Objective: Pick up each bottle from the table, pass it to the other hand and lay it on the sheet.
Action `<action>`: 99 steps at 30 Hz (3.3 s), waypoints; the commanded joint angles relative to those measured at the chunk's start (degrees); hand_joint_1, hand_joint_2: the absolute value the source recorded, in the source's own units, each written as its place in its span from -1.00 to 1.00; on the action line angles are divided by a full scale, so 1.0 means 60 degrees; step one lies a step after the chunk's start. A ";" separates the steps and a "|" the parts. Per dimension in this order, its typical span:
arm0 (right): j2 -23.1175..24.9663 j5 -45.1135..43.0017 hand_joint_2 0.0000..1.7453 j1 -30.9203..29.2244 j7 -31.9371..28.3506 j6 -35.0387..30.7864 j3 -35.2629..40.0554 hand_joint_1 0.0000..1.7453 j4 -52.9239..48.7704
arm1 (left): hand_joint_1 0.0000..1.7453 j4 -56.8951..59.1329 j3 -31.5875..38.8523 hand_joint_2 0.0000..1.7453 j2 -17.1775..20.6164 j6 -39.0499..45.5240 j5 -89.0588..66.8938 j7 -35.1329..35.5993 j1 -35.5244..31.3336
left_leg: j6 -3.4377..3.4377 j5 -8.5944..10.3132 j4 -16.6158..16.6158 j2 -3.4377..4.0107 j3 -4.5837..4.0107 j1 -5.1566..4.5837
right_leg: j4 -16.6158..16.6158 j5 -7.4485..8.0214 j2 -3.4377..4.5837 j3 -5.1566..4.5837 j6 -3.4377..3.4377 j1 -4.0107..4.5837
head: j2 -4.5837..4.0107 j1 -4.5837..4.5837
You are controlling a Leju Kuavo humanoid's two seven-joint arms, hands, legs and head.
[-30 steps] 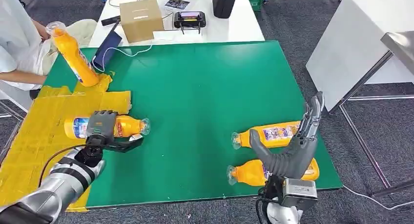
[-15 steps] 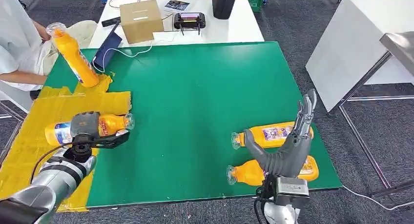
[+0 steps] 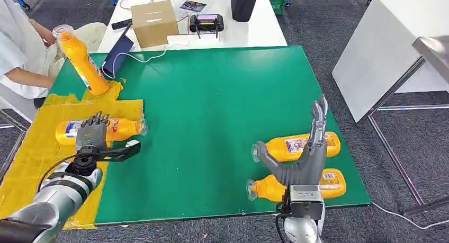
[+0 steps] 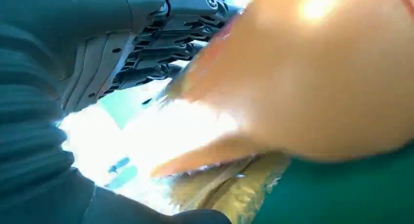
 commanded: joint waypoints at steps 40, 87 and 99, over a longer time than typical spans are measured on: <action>-0.3903 0.7236 1.00 -0.2188 0.4180 0.3769 -0.0681 -1.00 0.4595 | -1.00 -1.0661 0.1575 1.00 -0.2028 0.1280 0.9208 -0.6196 0.6046 | 0.0031 -0.0038 0.0012 -0.0027 -0.0032 -0.0021 | -0.0024 -0.0005 0.0053 -0.0022 0.0001 -0.0011 | 0.0000 -0.0004; -0.3536 0.7565 1.00 -0.5256 0.4092 0.5049 0.0745 0.38 1.1864 | -1.00 -0.9508 -0.0028 1.00 -0.2008 0.1129 1.0293 -0.7054 0.5302 | 0.0039 -0.0028 -0.0002 -0.0005 0.0036 -0.0018 | -0.0034 0.0010 0.0047 0.0031 0.0010 -0.0013 | 0.0000 -0.0004; -0.3343 0.7530 1.00 -0.5148 0.4377 0.4199 0.0718 0.98 1.0881 | -1.00 -0.9997 -0.0016 1.00 -0.1985 0.1145 1.0179 -0.6879 0.5566 | 0.0058 -0.0013 -0.0001 -0.0006 0.0053 -0.0022 | -0.0028 0.0020 0.0056 0.0050 0.0023 -0.0023 | 0.0000 -0.0004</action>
